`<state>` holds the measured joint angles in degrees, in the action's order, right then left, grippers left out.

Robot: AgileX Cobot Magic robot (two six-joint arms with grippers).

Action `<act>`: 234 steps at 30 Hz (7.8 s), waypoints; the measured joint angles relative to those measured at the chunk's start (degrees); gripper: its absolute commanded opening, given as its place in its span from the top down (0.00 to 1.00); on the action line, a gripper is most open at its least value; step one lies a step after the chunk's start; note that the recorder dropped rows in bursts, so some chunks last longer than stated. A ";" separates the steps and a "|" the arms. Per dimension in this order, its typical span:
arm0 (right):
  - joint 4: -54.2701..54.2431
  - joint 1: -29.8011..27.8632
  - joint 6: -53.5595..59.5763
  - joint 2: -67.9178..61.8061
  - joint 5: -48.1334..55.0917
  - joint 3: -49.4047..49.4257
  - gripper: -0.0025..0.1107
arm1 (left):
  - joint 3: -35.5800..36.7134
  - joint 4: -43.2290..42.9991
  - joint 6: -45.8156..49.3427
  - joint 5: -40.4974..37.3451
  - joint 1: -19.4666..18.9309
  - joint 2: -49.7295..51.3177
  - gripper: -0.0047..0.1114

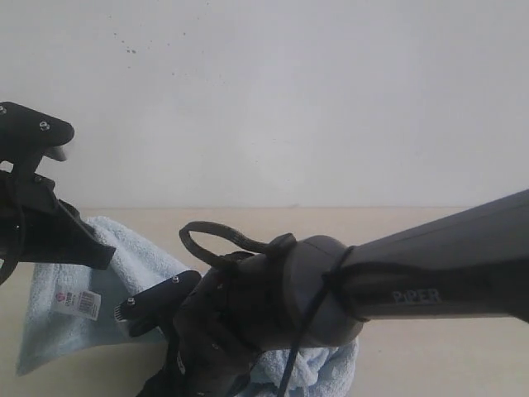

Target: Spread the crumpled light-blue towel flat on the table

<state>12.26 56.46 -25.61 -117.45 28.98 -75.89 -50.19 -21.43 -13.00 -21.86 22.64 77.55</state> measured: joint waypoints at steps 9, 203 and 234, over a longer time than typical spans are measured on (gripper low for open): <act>-1.24 0.00 2.54 -0.09 1.28 0.00 0.96 | 0.00 0.00 -0.35 0.00 0.00 0.00 0.93; 12.33 -32.50 7.78 53.09 10.37 49.90 0.98 | -28.75 54.78 48.64 -19.43 -18.00 42.90 0.93; 10.74 -32.50 9.74 56.95 15.56 42.37 0.98 | -14.45 70.48 63.71 -10.48 -18.00 26.26 0.40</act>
<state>23.00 23.96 -15.87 -60.50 44.54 -33.52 -64.64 49.05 50.71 -32.34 4.64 103.81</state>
